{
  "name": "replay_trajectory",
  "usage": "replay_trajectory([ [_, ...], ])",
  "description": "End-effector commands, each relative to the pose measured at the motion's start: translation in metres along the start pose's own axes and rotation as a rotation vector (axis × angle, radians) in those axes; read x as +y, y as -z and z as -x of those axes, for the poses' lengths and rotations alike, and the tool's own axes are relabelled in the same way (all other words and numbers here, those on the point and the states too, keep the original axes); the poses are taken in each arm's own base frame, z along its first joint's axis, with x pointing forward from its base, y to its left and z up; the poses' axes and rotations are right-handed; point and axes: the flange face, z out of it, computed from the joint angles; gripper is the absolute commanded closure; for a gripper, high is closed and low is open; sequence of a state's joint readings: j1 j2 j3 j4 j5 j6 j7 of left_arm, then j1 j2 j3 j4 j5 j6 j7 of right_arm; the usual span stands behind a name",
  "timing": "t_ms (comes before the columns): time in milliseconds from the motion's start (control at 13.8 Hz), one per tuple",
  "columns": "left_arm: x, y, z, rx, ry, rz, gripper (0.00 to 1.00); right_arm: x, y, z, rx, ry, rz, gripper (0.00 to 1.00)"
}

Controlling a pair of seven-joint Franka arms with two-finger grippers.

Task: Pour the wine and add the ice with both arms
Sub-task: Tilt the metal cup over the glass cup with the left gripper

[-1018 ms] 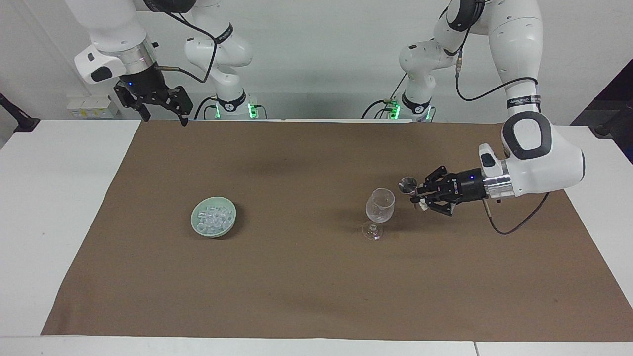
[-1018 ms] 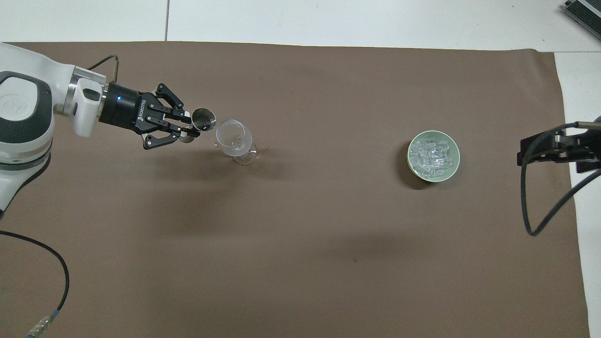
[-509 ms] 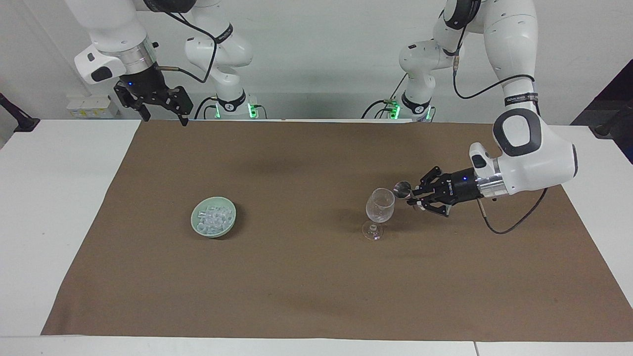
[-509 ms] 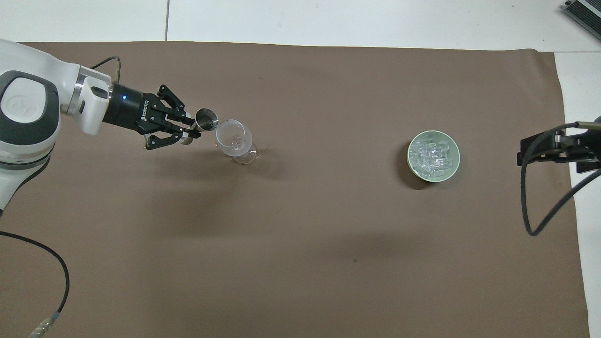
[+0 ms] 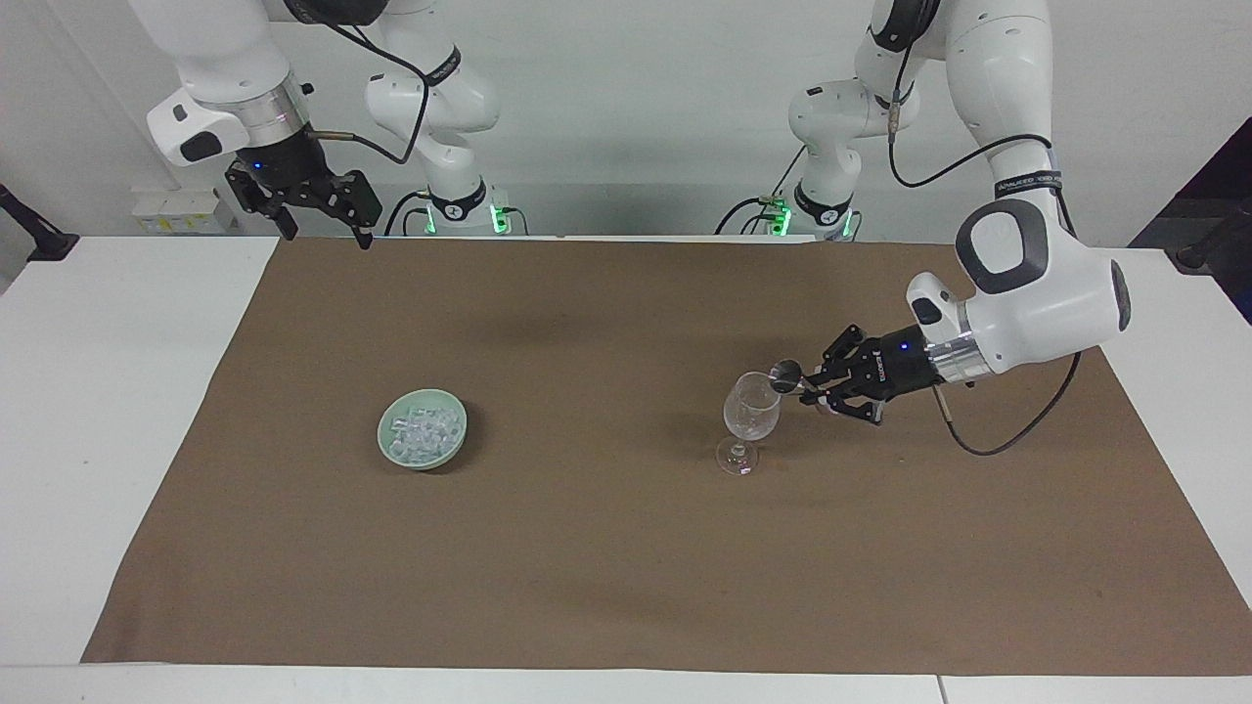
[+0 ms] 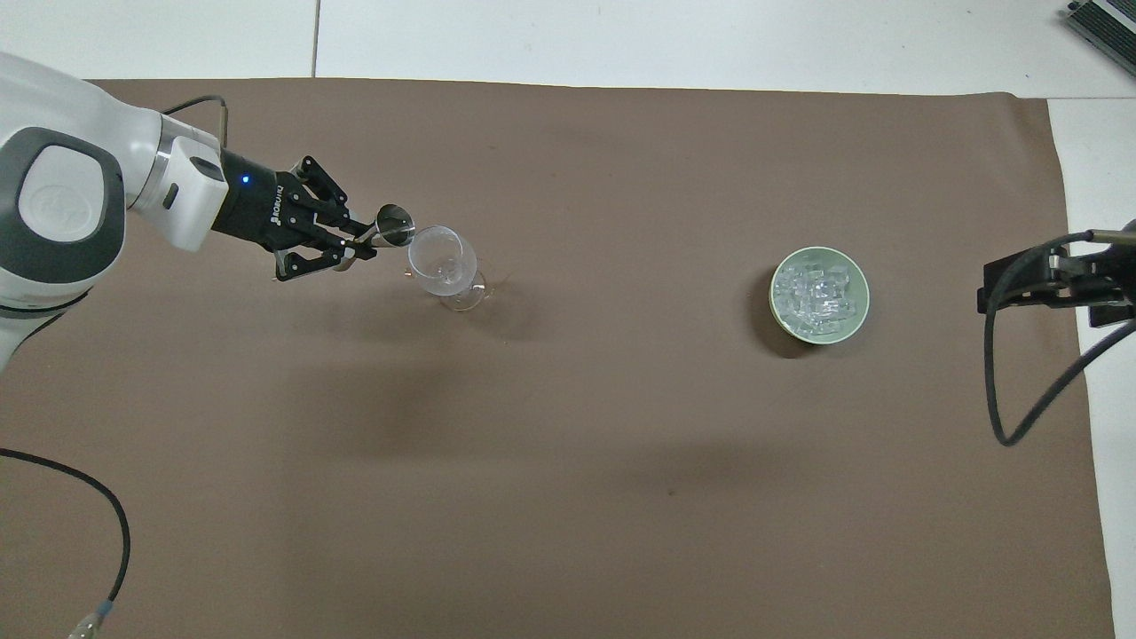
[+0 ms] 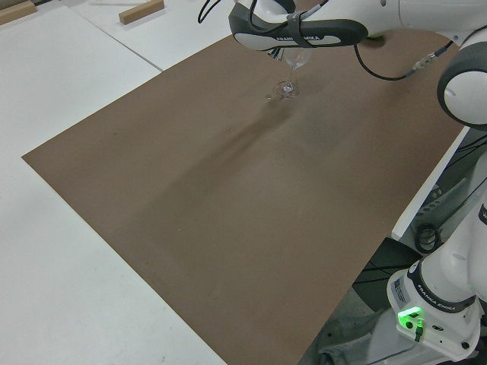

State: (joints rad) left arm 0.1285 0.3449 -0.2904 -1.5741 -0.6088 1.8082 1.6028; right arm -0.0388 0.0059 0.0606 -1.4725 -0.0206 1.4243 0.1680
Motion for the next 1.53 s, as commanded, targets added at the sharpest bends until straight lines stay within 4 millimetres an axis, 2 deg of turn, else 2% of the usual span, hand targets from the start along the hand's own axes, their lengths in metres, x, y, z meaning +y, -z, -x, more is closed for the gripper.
replay_trajectory([
  [0,0.004,0.0,-0.012,-0.035,0.009,-0.013,1.0,0.004,0.001,0.003,0.009,0.009,-0.021,0.0],
  [73,0.003,0.0,-0.011,-0.037,0.009,-0.013,1.0,0.004,0.001,0.003,0.009,0.009,-0.021,0.0],
  [436,0.01,0.003,-0.036,-0.146,0.036,-0.035,1.0,0.004,0.002,0.004,0.011,0.009,-0.022,0.0],
  [727,0.013,0.007,-0.045,-0.222,0.057,-0.057,1.0,0.004,0.001,0.003,0.009,0.009,-0.021,0.0],
  [800,0.016,0.003,-0.054,-0.234,0.046,-0.056,1.0,0.004,0.001,0.003,0.009,0.009,-0.021,0.0],
  [1164,0.02,0.008,-0.063,-0.322,0.05,-0.084,1.0,0.004,0.002,0.004,0.011,0.009,-0.022,0.0],
  [1455,0.023,-0.001,-0.07,-0.379,0.031,-0.077,1.0,0.004,0.001,0.003,0.009,0.009,-0.021,0.0],
])
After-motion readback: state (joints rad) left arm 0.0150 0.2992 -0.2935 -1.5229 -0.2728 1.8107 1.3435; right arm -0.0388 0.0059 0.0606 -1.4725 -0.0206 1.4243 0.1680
